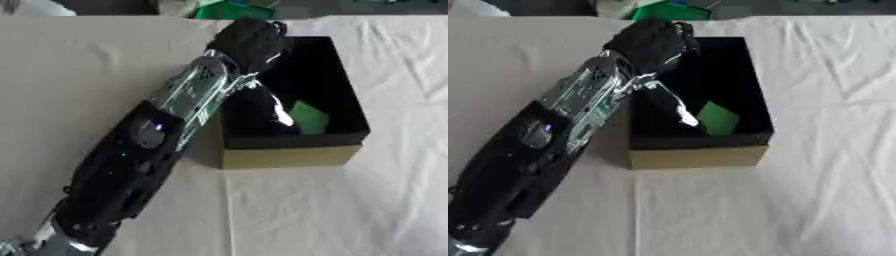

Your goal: Pick up objects on the table and place them in the box.

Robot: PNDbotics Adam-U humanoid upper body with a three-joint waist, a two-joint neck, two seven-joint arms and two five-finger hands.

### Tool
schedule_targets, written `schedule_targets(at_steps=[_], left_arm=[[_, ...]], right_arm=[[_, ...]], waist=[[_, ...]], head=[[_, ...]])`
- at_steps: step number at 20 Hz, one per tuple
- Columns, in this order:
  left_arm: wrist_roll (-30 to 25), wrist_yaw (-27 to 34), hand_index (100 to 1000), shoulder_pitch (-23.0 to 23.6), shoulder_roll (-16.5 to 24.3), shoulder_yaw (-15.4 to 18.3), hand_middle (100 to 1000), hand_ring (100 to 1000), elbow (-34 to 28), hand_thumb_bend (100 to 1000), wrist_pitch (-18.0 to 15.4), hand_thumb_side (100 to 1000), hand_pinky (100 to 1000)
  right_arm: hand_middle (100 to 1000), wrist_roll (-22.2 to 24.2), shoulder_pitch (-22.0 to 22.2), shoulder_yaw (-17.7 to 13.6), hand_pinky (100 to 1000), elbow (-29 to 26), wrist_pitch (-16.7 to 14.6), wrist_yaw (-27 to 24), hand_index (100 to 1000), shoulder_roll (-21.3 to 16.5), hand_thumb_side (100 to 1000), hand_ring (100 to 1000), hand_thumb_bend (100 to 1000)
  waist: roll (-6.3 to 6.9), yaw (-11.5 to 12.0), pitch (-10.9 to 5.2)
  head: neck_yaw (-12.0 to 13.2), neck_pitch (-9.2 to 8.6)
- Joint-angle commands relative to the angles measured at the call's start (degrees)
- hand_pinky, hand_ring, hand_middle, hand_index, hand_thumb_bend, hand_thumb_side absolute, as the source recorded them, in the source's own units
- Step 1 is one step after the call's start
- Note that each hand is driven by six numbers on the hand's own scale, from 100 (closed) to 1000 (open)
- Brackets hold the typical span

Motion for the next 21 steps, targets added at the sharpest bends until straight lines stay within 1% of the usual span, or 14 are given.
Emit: schedule_targets(at_steps=[1,3,4,6,9,11,13,18,21], left_arm=[[1.82,2.13,768,-0.88,1.39,1.1,700,666,-3.9,926,1.52,750,639],[2.95,4.48,757,-0.62,2.23,1.57,687,650,-6.67,901,2.57,726,625],[3.5,6.14,744,-0.42,2.78,1.93,673,631,-8.36,858,3.27,701,609],[4.32,10.5,733,0.16,4.41,2.75,660,614,-12.27,846,4.92,691,591],[6.2,19.85,711,1.49,8.14,5.15,636,588,-19.57,838,8.26,667,562],[8.06,25.01,705,2.43,11.0,6.93,629,583,-23.77,839,10.65,658,556],[9.6,29.88,701,3.68,13.61,8.38,626,579,-27.33,837,12.34,651,552],[13.85,41.35,704,8.51,20.34,12.27,631,583,-35.7,842,14.97,661,552],[18.56,47.64,706,12.51,24.55,15.06,633,587,-40.48,837,16.12,668,557]], right_arm=[[803,-0.28,-0.2,-0.64,869,-1.15,-0.09,0.02,827,-1.14,1000,789,100],[803,-0.42,-0.14,-0.72,869,-1.15,-0.16,0.1,826,-1.38,1000,789,100],[803,-0.54,-0.13,-0.79,868,-1.15,-0.23,0.15,826,-1.54,1000,789,100],[802,-0.86,-0.05,-0.92,868,-1.15,-0.41,0.24,826,-1.9,1000,788,100],[802,-1.28,0.34,-1.18,868,-1.15,-0.51,0.54,826,-2.43,1000,788,100],[803,-1.49,0.54,-1.3,868,-1.15,-0.57,0.74,826,-2.72,1000,788,100],[803,-1.7,0.78,-1.45,868,-1.15,-0.59,0.96,826,-2.97,1000,789,100],[804,-2.22,1.08,-1.81,868,-1.15,-0.91,1.43,827,-3.61,1000,790,100],[804,-2.64,1.49,-2.13,869,-1.15,-1.14,1.8,827,-3.99,1000,790,100]], waist=[[-0.29,0.09,-1.73],[-0.25,0.34,-1.89],[-0.22,0.53,-1.99],[-0.11,0.97,-2.19],[0.02,1.9,-2.52],[0.09,2.47,-2.71],[0.09,3.02,-2.89],[-0.02,4.19,-3.22],[-0.07,4.91,-3.32]], head=[[-0.34,-0.05],[-0.58,0.2],[-0.72,0.41],[-1.19,0.96],[-2.54,1.89],[-3.25,2.32],[-3.82,2.58],[-4.64,2.81],[-4.35,2.64]])
